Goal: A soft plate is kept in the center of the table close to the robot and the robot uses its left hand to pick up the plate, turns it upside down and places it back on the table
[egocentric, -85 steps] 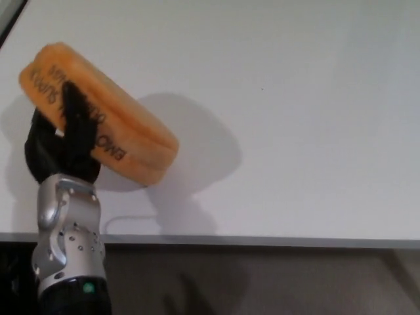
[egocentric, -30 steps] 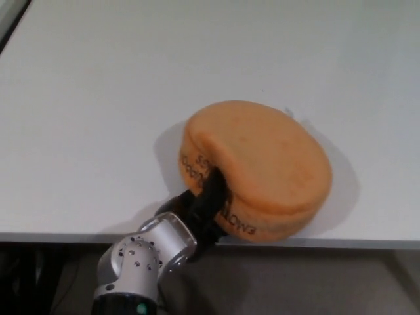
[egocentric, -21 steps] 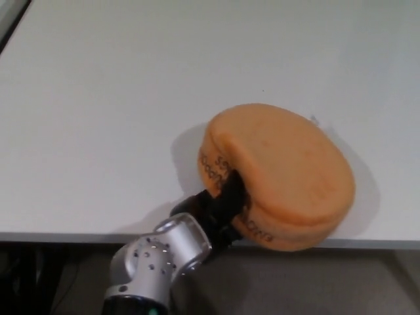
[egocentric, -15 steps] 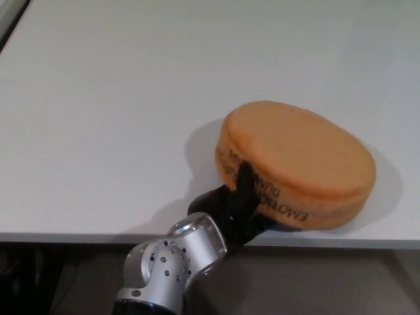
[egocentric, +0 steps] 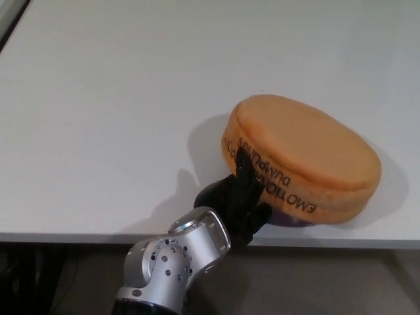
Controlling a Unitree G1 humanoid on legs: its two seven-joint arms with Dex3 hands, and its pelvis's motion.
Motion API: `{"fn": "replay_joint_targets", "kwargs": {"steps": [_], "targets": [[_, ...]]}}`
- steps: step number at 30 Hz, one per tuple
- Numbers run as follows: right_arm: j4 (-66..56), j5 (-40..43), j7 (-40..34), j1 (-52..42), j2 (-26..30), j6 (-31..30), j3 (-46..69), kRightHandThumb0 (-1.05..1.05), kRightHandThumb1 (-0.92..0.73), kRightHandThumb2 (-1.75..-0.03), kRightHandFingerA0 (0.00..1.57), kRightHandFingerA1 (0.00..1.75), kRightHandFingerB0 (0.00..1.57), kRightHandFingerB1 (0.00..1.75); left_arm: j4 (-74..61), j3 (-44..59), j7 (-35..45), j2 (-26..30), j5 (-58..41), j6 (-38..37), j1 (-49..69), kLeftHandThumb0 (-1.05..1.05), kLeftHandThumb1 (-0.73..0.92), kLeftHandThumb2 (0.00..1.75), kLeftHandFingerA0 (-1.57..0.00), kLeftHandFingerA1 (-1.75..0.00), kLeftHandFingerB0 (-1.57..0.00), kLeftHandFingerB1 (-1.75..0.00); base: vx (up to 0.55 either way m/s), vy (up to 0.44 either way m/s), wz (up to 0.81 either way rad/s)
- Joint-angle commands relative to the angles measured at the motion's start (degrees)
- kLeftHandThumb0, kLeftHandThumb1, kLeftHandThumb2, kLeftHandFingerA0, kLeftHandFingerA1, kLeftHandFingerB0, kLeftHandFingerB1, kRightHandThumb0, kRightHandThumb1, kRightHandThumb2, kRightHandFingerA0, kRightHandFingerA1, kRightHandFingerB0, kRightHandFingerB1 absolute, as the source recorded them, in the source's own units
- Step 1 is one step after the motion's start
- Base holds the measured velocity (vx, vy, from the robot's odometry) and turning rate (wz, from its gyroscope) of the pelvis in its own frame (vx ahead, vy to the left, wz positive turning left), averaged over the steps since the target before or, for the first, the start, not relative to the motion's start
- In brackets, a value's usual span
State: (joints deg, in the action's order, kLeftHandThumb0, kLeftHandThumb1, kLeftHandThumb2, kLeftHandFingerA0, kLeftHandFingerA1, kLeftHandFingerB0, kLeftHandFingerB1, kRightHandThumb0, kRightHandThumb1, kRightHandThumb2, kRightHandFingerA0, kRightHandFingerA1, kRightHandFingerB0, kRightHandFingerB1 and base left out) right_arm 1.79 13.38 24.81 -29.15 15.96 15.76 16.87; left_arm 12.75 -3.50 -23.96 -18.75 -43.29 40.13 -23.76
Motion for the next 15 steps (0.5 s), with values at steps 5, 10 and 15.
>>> {"fn": "replay_joint_targets", "kwargs": {"steps": [5, 10, 15], "targets": [[-0.1, -0.3, -0.5, 0.2, 0.7, -0.8, 0.3, -0.75, -0.87, -0.67, 0.43, 0.41, 0.28, 0.31, -5.9, 1.3, 0.6, -2.3, -1.4, 6.1, 4.0, -1.04, 0.74, 1.12, 0.0, -0.11, 0.0, 0.0, 0.0, 0.0, 0.0], [-0.1, 0.2, -0.3, 0.7, 0.7, -1.4, 0.4, -0.76, -0.87, -0.67, 0.43, 0.41, 0.28, 0.31, -16.6, 1.6, 1.6, 3.1, -3.7, 13.8, 5.6, -1.02, 0.92, 0.73, 0.0, 0.0, 0.0, 0.0, 0.0, 0.0, 0.0], [0.1, -0.2, -0.4, 0.7, 0.9, -0.9, 0.5, -0.75, -0.87, -0.67, 0.43, 0.41, 0.27, 0.31, -28.4, 3.5, 5.5, 9.4, -8.9, 18.4, 12.9, -1.01, 0.92, 0.69, 0.0, 0.0, 0.0, 0.0, 0.0, 0.0, 0.0]]}}
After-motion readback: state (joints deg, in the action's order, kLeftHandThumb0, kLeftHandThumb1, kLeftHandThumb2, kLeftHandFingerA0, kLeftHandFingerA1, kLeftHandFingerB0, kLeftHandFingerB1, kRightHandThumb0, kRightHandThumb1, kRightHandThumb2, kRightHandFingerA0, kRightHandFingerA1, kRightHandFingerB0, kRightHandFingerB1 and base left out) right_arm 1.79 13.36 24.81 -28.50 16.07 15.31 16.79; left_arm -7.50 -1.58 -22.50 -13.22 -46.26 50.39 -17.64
